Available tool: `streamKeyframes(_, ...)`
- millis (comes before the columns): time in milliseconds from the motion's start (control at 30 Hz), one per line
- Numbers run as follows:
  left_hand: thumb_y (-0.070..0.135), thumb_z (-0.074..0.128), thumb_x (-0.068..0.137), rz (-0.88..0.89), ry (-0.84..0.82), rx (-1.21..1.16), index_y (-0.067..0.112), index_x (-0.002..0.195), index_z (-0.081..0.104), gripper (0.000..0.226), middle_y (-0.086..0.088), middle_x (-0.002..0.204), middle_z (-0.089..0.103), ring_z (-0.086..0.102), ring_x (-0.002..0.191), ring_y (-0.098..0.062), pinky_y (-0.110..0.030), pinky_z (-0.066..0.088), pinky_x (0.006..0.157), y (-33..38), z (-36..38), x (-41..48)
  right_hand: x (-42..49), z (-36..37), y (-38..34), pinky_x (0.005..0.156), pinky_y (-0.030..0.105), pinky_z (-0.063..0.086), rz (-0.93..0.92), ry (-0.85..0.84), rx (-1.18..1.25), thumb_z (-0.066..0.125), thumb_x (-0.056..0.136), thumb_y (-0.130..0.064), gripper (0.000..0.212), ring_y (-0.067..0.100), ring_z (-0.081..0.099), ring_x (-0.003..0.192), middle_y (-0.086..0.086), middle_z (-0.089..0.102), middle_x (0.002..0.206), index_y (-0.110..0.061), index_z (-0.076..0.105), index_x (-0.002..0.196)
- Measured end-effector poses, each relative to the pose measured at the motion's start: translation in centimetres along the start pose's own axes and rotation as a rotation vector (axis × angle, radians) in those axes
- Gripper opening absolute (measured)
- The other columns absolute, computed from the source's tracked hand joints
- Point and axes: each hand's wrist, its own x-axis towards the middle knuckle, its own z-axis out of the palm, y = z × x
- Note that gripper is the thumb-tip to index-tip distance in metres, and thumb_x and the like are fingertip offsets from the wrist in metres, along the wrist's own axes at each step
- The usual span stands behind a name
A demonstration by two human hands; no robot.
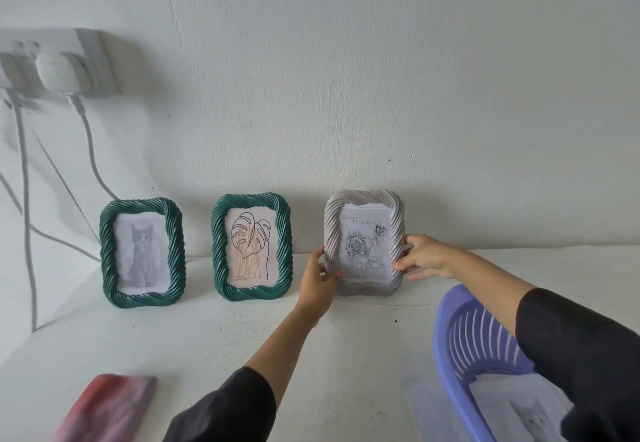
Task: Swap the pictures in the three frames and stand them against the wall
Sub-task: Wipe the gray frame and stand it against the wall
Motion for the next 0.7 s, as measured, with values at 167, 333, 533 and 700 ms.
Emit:
streamKeyframes(167, -0.002, 0.049, 0.090, -0.002, -0.004, 0.058, 0.015, 0.137, 0.034, 0.051, -0.010, 0.112, 0.054, 0.052, 0.096, -0.021, -0.020, 0.046, 0.069, 0.17, -0.06, 0.02, -0.07, 0.10, 0.03, 0.088, 0.033, 0.047, 0.011, 0.011, -0.009, 0.061, 0.083, 0.002, 0.034, 0.022, 0.058, 0.095, -0.001, 0.060, 0.090, -0.017, 0.050, 0.109)
streamKeyframes(333, -0.002, 0.050, 0.089, -0.009, 0.005, 0.099, 0.013, 0.134, 0.037, 0.049, -0.009, 0.112, 0.054, 0.052, 0.096, -0.020, -0.031, 0.048, 0.082, 0.27, -0.06, 0.02, -0.12, -0.02, 0.26, 0.088, 0.034, 0.045, 0.014, 0.010, -0.035, 0.061, 0.083, 0.001, 0.035, 0.015, 0.062, 0.079, -0.005, 0.062, 0.086, -0.020, 0.049, 0.108)
streamKeyframes(533, -0.002, 0.049, 0.089, -0.017, 0.001, 0.134, 0.013, 0.136, 0.036, 0.051, -0.008, 0.112, 0.053, 0.052, 0.098, -0.020, -0.033, 0.048, 0.086, 0.25, -0.04, 0.01, -0.08, -0.08, 0.40, 0.093, 0.035, 0.044, 0.013, 0.012, -0.054, 0.060, 0.084, 0.000, 0.034, 0.010, 0.063, 0.073, -0.004, 0.064, 0.083, -0.021, 0.048, 0.108)
streamKeyframes(700, -0.002, 0.050, 0.090, -0.024, -0.002, 0.154, 0.012, 0.138, 0.033, 0.053, -0.012, 0.119, 0.054, 0.052, 0.098, -0.020, -0.029, 0.046, 0.082, 0.35, -0.02, 0.10, -0.07, 0.05, 0.53, 0.077, 0.027, 0.044, 0.008, 0.024, -0.086, 0.059, 0.085, -0.002, 0.032, 0.006, 0.062, 0.069, -0.006, 0.064, 0.079, -0.021, 0.049, 0.108)
